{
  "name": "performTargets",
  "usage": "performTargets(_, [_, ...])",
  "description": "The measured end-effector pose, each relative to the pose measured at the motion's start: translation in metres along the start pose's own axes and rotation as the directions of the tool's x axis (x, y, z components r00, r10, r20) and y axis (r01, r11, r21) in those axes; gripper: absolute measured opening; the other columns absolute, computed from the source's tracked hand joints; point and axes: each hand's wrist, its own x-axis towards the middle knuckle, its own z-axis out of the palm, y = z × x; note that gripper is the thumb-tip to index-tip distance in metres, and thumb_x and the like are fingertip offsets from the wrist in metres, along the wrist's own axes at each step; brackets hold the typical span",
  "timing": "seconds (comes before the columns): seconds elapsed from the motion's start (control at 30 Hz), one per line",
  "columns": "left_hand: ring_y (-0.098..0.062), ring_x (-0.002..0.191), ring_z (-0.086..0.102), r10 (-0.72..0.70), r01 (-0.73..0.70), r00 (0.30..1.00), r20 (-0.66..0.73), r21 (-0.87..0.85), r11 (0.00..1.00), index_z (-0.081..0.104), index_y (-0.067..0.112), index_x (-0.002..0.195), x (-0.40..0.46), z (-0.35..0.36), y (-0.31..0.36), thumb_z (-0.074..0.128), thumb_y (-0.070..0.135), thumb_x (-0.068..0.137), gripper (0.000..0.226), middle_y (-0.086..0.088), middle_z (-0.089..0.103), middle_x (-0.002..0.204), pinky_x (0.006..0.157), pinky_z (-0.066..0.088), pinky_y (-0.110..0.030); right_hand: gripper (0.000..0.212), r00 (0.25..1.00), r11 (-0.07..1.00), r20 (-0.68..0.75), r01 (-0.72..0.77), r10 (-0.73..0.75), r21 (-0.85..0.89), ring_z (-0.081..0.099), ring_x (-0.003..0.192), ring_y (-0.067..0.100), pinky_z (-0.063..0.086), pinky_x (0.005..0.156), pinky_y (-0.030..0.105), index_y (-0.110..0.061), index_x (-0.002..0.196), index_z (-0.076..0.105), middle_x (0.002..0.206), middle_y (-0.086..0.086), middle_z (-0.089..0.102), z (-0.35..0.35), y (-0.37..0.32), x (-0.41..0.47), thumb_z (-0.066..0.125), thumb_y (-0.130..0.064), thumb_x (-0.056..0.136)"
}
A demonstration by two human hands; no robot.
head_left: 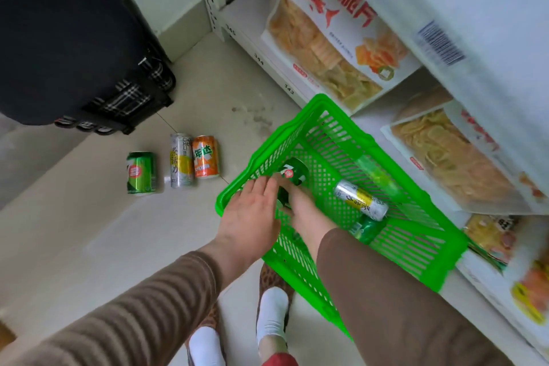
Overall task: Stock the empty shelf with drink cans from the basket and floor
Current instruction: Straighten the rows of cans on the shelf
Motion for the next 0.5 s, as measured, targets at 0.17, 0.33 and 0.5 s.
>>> performTargets(0.17, [-0.026,0.129,0.039,-0.019,0.018,0.999,-0.046,-0.023,1.0,0.016,0.015,0.153,-0.03,-0.09,0.032,0.063,0.031,0.082,0.086,-0.005,0.039,0.142,0.105,0.04,-0.039,0.052,0.964,0.974,-0.141,0.226,-0.227,-0.023,0.065,0.099,0.019,0.051,0.082,0.025,-0.02,0.126,0.045,0.119,0.006,0.064,-0.025,-0.055,-0.126,0.078,-0.025,0.086])
performTargets(0.33, [-0.026,0.119,0.046,0.025,-0.029,0.983,-0.18,-0.02,0.999,0.027,0.015,0.149,-0.081,-0.222,0.083,0.067,0.033,0.076,0.085,-0.004,0.046,0.13,0.089,0.046,-0.039,0.059,0.866,0.881,-0.161,0.468,-0.473,-0.069,0.064,0.088,0.013,0.052,0.072,0.019,-0.013,0.117,0.046,0.11,0.005,0.066,-0.027,-0.117,-0.279,0.086,-0.015,0.074])
performTargets(0.5, [-0.029,0.122,0.044,0.124,-0.132,0.945,-0.301,-0.009,0.991,0.028,0.011,0.149,-0.146,-0.354,0.133,0.07,0.034,0.076,0.088,-0.007,0.044,0.134,0.091,0.045,-0.041,0.056,0.73,0.732,-0.08,0.681,-0.679,0.004,0.066,0.098,0.01,0.054,0.083,0.027,-0.024,0.111,0.046,0.117,0.004,0.067,-0.028,-0.17,-0.434,0.085,-0.012,0.073])
